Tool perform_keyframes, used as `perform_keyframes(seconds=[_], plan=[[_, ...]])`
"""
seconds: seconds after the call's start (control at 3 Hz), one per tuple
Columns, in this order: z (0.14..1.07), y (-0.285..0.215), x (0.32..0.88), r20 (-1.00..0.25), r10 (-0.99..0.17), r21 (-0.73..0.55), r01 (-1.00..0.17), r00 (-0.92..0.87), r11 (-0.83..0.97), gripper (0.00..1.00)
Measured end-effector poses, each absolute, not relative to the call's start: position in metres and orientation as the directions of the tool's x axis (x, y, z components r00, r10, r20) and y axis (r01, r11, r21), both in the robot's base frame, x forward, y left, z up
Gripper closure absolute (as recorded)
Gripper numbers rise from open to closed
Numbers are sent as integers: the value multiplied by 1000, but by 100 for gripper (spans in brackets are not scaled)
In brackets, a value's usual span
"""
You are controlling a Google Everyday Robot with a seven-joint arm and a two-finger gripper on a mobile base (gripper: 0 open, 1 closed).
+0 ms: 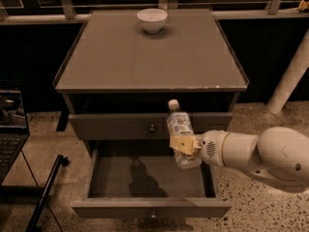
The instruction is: Place blue plastic bottle into middle drawer
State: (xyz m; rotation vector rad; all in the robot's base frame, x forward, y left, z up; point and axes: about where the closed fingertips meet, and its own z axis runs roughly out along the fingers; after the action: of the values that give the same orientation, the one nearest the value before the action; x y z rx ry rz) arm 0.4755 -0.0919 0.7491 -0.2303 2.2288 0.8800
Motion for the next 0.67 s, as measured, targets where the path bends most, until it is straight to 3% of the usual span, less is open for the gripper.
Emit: perform_keyframes(seconds=[0.67], plan=[[753,-97,490,-717,114,490,-381,-687,784,100]])
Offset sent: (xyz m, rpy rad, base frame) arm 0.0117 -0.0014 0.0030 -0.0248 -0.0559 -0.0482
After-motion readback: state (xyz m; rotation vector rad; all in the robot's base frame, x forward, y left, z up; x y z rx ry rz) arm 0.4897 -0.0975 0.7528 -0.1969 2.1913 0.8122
